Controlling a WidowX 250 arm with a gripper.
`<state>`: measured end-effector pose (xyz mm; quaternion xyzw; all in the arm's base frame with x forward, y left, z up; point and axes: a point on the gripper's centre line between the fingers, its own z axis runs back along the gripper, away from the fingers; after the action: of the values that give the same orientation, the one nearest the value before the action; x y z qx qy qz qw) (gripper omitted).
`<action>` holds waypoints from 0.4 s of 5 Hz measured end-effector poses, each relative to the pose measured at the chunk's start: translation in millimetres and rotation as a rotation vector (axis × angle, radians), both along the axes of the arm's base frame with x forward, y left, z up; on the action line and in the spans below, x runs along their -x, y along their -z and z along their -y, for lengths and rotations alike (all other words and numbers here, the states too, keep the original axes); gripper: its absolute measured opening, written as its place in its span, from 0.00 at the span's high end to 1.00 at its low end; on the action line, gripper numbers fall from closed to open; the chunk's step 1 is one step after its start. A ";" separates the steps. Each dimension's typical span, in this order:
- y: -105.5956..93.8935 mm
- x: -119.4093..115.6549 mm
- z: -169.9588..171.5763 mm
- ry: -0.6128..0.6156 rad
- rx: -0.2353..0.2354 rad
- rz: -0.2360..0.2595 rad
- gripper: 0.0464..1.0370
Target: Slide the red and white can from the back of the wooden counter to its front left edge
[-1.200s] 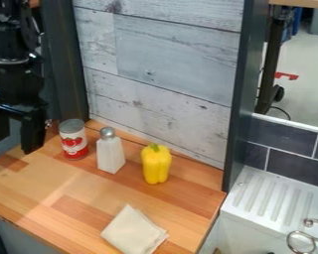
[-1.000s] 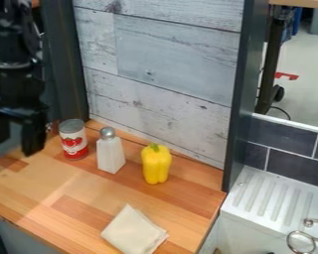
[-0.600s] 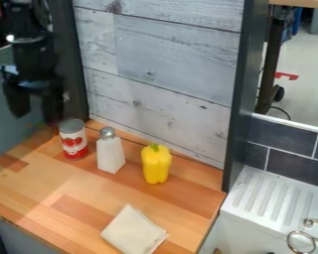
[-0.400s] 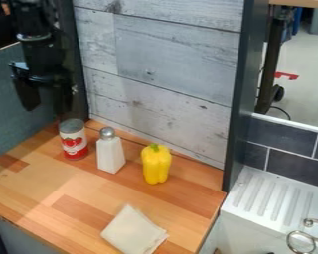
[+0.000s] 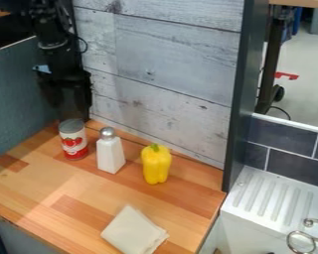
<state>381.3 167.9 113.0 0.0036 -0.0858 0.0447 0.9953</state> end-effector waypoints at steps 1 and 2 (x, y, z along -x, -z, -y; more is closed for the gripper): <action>9.0 -22.9 11.5 0.051 0.010 -0.021 0.04; 18.6 -36.0 19.8 0.064 0.016 -0.024 0.04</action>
<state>417.3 148.1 94.4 -0.0066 -0.0736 0.0133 0.9972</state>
